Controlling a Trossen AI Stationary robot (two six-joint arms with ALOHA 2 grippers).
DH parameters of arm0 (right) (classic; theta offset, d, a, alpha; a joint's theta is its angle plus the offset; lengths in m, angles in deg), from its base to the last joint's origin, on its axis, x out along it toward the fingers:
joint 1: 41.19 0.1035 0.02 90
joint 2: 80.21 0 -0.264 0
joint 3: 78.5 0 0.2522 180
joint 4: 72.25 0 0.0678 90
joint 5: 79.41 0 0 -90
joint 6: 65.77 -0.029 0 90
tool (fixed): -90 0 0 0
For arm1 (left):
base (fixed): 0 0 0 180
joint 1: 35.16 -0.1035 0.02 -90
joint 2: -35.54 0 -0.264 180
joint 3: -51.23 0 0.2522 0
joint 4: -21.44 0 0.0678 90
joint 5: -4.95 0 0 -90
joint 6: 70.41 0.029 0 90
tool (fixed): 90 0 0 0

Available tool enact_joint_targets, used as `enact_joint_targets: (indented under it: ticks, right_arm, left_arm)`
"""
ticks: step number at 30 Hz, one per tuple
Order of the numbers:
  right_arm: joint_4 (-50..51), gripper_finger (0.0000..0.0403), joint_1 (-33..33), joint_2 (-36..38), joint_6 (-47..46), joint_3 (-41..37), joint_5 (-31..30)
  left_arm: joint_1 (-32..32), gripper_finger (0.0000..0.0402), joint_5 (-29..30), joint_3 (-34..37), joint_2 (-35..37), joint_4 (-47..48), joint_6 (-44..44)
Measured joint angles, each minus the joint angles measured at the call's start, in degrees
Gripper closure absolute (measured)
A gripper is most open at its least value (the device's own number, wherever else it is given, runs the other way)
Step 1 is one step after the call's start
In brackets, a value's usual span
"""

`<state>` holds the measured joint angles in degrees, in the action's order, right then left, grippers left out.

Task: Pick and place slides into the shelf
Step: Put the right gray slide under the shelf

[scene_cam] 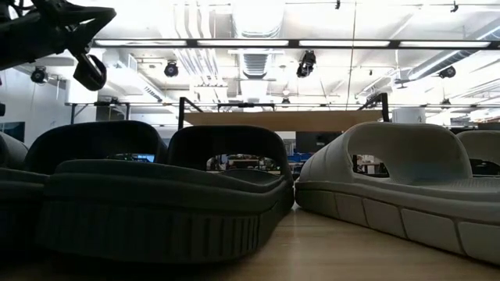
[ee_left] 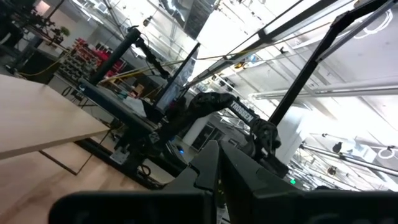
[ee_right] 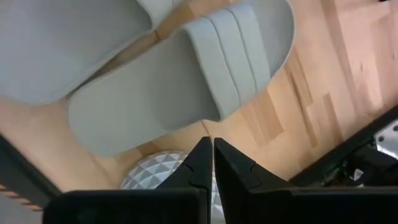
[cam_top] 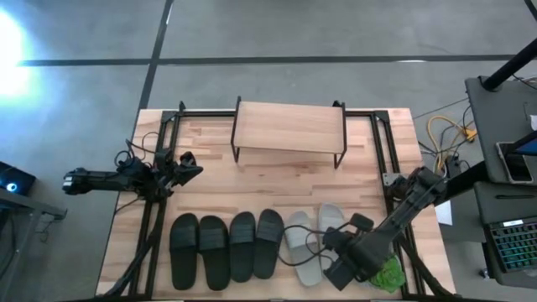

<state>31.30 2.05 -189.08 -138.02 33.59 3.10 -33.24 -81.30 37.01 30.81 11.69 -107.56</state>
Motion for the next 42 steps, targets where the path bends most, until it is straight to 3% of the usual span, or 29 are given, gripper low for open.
enact_joint_targets:
  ticks: [3, 7, 12, 18, 24, 30, 42]
  right_arm:
    - [-0.19, 0.0381, -0.73, -0.14, -2.86, -1.18, 0.2]
    - [-0.18, 0.0334, -1.24, 0.38, -2.42, -2.66, -0.75]
    - [-0.56, 0.0268, -0.6, -0.73, 9.83, -4.32, -5.78]
    - [-3.52, 0.0226, -0.54, -5.42, 22.61, -6.35, -9.17]
    - [-3.37, 0.0212, -0.25, -8.34, 20.06, -5.63, -9.28]
    - [-5.37, 0.0211, 0.13, -9.51, 12.07, -6.08, -16.63]
    - [-5.05, 0.0211, -1.26, -13.19, 15.7, -6.88, -16.1]
  left_arm:
    - [-0.01, 0.0402, -0.33, 0.0, -0.31, 0.01, 0.42]
    - [-0.04, 0.0402, -0.41, 0.01, -1.21, 0.03, 1.64]
    - [-0.04, 0.0402, -0.47, -0.01, -2.75, 0.13, 9.05]
    - [-0.02, 0.0402, -0.53, -0.01, -4.38, 0.04, 18.34]
    - [0.0, 0.0402, -0.52, -0.01, -5.49, 0.03, 19.78]
    - [0.0, 0.0402, -0.41, 0.01, -7.37, 0.05, 19.89]
    - [0.0, 0.0402, -0.17, -0.01, -10.54, -0.05, 19.58]
